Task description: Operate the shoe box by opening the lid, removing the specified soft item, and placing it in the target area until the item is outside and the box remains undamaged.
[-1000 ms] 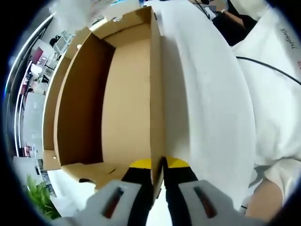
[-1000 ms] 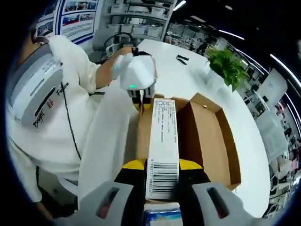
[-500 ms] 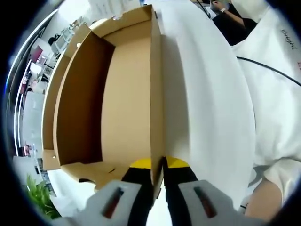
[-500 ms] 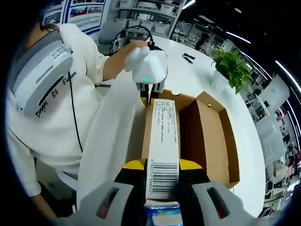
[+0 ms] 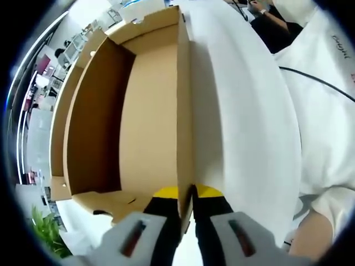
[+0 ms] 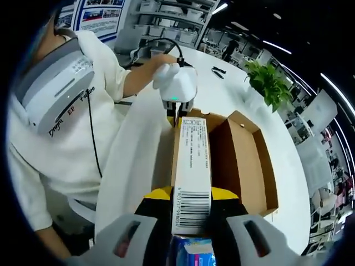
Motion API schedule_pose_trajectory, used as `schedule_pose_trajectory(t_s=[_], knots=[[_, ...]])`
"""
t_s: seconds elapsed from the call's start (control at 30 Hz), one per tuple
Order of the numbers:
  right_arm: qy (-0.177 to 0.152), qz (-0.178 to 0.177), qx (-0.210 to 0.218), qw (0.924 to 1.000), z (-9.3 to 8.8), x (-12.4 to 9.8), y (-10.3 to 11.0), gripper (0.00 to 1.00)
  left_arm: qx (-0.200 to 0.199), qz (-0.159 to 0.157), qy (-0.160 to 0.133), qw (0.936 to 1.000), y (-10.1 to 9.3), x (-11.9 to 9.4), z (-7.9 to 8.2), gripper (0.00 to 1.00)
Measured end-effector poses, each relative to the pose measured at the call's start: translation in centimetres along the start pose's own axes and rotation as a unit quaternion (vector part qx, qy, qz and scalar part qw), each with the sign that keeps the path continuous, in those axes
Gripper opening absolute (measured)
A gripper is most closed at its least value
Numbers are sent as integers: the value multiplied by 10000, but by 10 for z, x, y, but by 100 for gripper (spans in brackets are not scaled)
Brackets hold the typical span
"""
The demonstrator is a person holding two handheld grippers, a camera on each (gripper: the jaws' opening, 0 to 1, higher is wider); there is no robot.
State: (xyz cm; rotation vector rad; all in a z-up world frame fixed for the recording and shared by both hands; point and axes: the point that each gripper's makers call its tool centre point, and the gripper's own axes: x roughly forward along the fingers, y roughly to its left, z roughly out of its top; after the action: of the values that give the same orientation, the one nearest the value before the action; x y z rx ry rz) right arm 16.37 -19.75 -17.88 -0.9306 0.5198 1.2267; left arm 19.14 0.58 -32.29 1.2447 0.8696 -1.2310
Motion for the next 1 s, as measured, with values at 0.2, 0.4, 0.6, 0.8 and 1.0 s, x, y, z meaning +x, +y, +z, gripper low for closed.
schedule_pose_trajectory(t_s=[0.2, 0.4, 0.6, 0.8, 1.0], knots=[[-38, -37, 21, 10000, -2, -3, 2, 22, -1, 9, -7, 10000, 0, 0, 0, 6], [133, 165, 47, 9998, -6, -3, 13, 22, 23, 61, -30, 10000, 0, 0, -1, 6], [187, 45, 135, 9997, -18, -11, 19, 22, 8, 27, -24, 10000, 0, 0, -1, 6], [229, -82, 193, 9995, -33, -19, 28, 22, -5, -40, 13, 10000, 0, 0, -1, 6], [388, -305, 287, 9984, -53, -39, 35, 22, 20, 16, -27, 10000, 1, 0, 0, 6]])
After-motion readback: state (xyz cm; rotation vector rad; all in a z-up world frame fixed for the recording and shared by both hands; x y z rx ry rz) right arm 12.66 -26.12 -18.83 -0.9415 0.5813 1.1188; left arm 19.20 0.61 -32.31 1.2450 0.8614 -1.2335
